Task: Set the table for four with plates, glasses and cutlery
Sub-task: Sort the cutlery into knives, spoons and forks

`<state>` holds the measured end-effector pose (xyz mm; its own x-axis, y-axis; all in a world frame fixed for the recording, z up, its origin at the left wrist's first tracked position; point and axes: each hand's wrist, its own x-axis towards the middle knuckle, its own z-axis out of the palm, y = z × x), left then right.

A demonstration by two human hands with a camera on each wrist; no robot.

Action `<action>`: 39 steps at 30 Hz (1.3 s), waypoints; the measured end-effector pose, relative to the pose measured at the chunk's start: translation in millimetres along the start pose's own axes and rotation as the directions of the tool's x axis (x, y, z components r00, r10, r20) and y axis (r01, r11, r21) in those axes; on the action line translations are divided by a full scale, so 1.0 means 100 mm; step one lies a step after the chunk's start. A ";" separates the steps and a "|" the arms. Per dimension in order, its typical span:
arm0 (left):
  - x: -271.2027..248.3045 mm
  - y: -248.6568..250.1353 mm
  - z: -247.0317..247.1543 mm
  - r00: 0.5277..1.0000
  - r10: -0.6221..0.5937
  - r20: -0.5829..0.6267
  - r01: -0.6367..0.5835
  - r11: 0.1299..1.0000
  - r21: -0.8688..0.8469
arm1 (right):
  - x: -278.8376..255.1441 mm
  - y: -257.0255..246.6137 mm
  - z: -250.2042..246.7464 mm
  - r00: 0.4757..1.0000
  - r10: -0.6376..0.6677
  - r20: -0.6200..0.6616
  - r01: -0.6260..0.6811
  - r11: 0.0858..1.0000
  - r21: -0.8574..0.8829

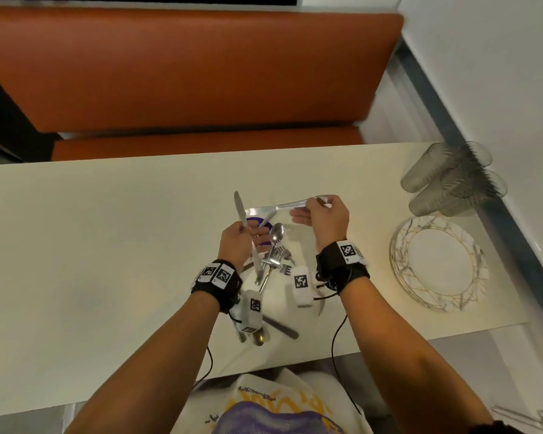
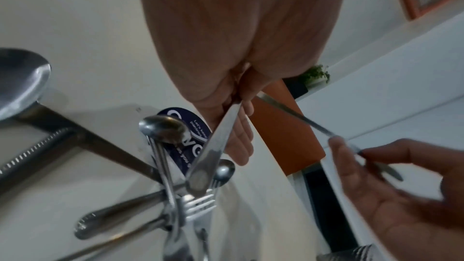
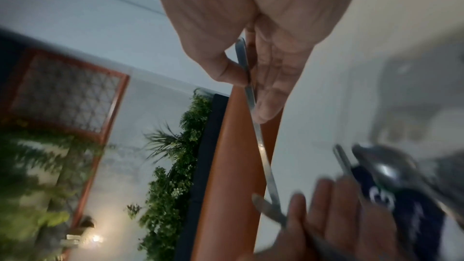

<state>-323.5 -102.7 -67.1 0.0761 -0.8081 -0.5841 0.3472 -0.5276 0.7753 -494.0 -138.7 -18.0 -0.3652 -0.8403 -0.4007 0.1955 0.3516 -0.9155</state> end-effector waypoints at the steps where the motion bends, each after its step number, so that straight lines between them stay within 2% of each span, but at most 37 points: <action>1: -0.02 0.02 0.03 1.000 -0.004 0.007 0.004 0.998 -0.063 | -0.06 0.07 0.03 0.998 0.055 0.024 -0.056 0.997 0.061; 4: -0.03 0.11 0.04 0.999 -0.005 -0.035 -0.003 0.975 -0.222 | -0.25 0.30 0.08 0.981 0.159 0.112 -0.168 0.983 0.079; 7: -0.01 0.20 -0.04 0.991 0.020 -0.131 -0.059 0.952 -0.301 | -0.41 0.49 0.08 0.949 0.222 0.224 -0.206 0.974 -0.092; 10: 0.00 0.25 -0.16 0.981 0.092 -0.169 -0.125 0.972 -0.198 | -0.48 0.64 0.06 0.913 0.210 0.349 -0.059 0.916 -0.397; 13: 0.00 0.25 -0.25 0.980 0.132 -0.146 -0.142 0.988 -0.059 | -0.45 0.65 0.11 0.862 0.158 0.481 0.171 0.803 -0.570; 17: -0.11 0.21 -0.25 0.988 0.132 -0.085 -0.125 0.989 0.081 | -0.30 0.47 0.28 0.897 -0.006 0.442 0.264 0.810 -0.524; 19: -0.16 0.16 -0.24 0.991 0.126 -0.040 -0.119 0.981 0.152 | -0.22 0.38 0.40 0.893 -0.057 0.446 0.314 0.789 -0.528; 22: -0.21 0.10 -0.20 0.993 0.114 0.041 -0.120 0.972 0.202 | -0.12 0.29 0.54 0.869 -0.093 0.486 0.405 0.700 -0.589; 25: -0.24 0.09 -0.22 0.993 0.093 0.069 -0.102 0.984 0.144 | -0.05 0.22 0.61 0.857 -0.155 0.491 0.475 0.605 -0.639; 28: -0.23 0.12 -0.30 0.997 0.055 0.056 -0.058 0.997 0.052 | -0.01 0.17 0.63 0.872 -0.225 0.434 0.467 0.647 -0.603; 31: -0.26 0.14 -0.34 0.995 0.025 0.093 -0.029 0.999 0.041 | -0.03 0.14 0.66 0.870 -0.246 0.427 0.463 0.701 -0.542; 35: -0.27 0.11 -0.34 0.991 0.011 0.135 -0.023 0.996 0.087 | -0.07 0.18 0.71 0.878 -0.243 0.413 0.452 0.705 -0.546; 39: -0.25 0.06 -0.39 0.987 0.012 0.160 -0.018 0.999 0.034 | -0.05 0.21 0.76 0.901 -0.192 0.390 0.402 0.710 -0.578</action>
<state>-286.4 -75.4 -56.8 -0.0708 -0.8458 -0.5288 0.3135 -0.5221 0.7932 -419.0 -158.2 -32.9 -0.0116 -0.9852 -0.1710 -0.5345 0.1506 -0.8316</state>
